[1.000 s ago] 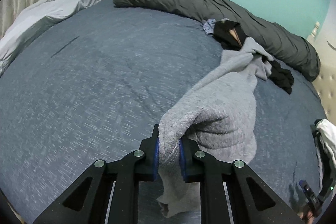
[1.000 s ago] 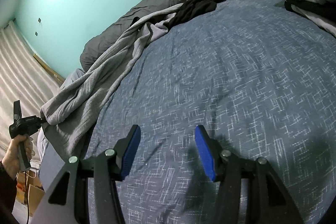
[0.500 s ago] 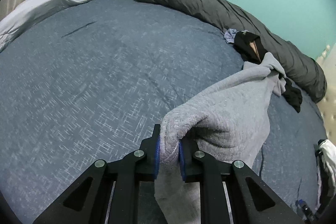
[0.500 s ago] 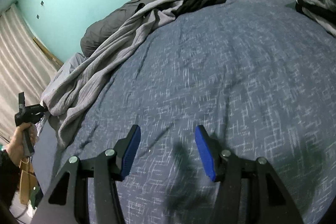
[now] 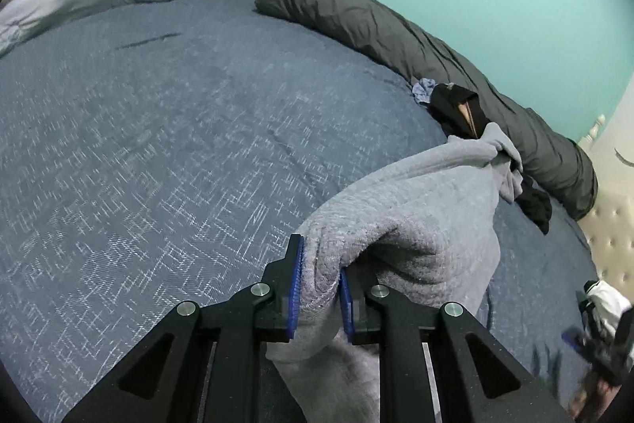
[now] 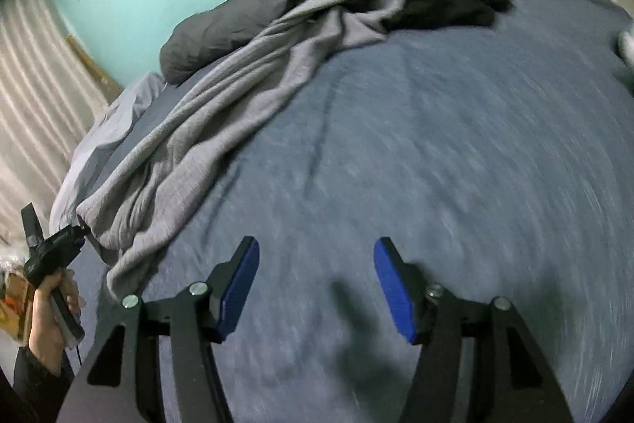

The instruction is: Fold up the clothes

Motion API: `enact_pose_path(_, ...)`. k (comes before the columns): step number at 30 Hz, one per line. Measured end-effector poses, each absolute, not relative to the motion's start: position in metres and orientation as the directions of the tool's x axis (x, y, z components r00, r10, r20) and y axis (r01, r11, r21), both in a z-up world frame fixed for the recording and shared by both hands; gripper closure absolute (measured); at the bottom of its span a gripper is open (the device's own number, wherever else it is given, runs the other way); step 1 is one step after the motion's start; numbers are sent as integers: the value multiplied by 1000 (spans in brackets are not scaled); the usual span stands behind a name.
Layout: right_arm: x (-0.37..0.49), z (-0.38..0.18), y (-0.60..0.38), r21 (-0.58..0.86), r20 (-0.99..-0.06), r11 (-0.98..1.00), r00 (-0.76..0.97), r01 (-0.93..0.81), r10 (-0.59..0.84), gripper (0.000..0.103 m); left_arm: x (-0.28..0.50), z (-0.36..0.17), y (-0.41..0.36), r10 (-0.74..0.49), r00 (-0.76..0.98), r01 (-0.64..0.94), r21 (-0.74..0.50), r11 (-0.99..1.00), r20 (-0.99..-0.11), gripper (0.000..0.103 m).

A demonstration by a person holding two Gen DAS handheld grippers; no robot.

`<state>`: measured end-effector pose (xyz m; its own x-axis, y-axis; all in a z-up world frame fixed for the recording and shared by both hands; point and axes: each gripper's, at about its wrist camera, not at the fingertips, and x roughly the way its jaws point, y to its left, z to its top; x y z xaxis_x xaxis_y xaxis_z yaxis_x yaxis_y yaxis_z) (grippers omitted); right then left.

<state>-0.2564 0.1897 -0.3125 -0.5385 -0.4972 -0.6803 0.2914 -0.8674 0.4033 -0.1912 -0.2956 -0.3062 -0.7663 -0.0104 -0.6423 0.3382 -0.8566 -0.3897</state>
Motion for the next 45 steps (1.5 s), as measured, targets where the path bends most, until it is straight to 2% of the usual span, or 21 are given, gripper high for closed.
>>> enact_pose_path(5, -312, -304, 134, 396, -703, -850, -481, 348, -524, 42, -194, -313, -299, 14, -763, 338, -418, -843, -646, 85)
enact_pose_path(13, -381, -318, 68, 467, -718, -820, -399, 331, -570, 42, -193, -314, -303, 42, -769, 319, -440, -839, -638, 85)
enact_pose_path(22, -420, -338, 36, 482, -729, -820, -379, 309, -571, 43, -195, -320, -310, 69, -767, 307, -459, -834, -638, 85)
enact_pose_path(26, -418, -336, 30, 454, -722, -825, -403, 337, -562, 97, -195, -319, -310, 78, -768, 300, -464, -834, -636, 85)
enact_pose_path(29, -408, -318, 34, 435, -698, -821, -437, 371, -567, 100, -195, -317, -311, 87, -770, 295, -473, -830, -633, 85)
enact_pose_path(41, -324, -214, 98, 394, -588, -780, -518, 486, -621, 101, -188, -287, -300, 153, -810, 224, -540, -812, -567, 86)
enact_pose_path(45, -288, -206, 113, 394, -611, -785, -502, 478, -612, 101, -184, -280, -300, 158, -815, 216, -545, -810, -558, 86)
